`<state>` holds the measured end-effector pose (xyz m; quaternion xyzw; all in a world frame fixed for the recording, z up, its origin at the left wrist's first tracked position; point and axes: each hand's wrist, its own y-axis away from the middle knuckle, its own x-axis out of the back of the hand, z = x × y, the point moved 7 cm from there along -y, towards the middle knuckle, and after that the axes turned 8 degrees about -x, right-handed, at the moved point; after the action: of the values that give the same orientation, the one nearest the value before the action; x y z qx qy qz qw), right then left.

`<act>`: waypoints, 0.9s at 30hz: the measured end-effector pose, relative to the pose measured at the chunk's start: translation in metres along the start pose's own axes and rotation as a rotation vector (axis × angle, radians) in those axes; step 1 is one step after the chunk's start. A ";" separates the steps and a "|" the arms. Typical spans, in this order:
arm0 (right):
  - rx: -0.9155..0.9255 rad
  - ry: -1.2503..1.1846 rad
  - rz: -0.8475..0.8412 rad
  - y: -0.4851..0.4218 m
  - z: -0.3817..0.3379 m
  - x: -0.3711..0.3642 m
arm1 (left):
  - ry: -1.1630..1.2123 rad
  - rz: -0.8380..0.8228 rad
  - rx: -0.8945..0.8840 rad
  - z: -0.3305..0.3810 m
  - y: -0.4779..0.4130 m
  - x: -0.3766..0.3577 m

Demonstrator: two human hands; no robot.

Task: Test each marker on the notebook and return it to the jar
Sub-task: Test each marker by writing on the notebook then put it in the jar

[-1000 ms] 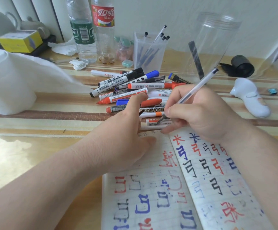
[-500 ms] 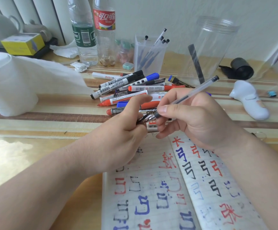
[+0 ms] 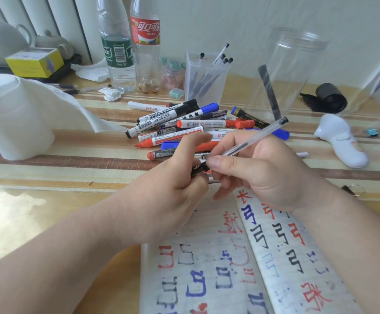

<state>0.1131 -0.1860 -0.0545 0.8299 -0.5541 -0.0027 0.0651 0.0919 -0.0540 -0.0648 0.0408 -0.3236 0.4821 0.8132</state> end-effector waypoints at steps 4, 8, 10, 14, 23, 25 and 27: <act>0.059 0.069 0.042 0.001 -0.007 0.003 | -0.027 0.094 -0.035 0.002 0.003 0.004; 0.074 0.103 0.030 0.003 -0.009 -0.002 | -0.005 0.056 -0.029 -0.002 0.002 0.003; 0.051 0.134 0.034 0.002 -0.006 -0.005 | 0.031 0.035 -0.018 -0.003 0.003 0.002; 0.076 0.154 0.085 0.001 -0.005 -0.003 | 0.148 0.038 -0.007 -0.005 0.000 0.000; 0.254 -0.238 0.351 0.003 -0.016 0.027 | 0.025 0.146 0.048 -0.015 -0.007 0.015; 0.266 -0.222 0.366 0.004 -0.017 0.026 | 0.021 0.170 0.072 -0.016 -0.006 0.017; 0.280 -0.215 0.366 0.006 -0.017 0.024 | -0.075 0.201 0.068 -0.016 -0.006 0.022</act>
<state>0.1183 -0.2080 -0.0358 0.7117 -0.6938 -0.0023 -0.1101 0.1116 -0.0346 -0.0638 0.0535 -0.3397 0.5700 0.7462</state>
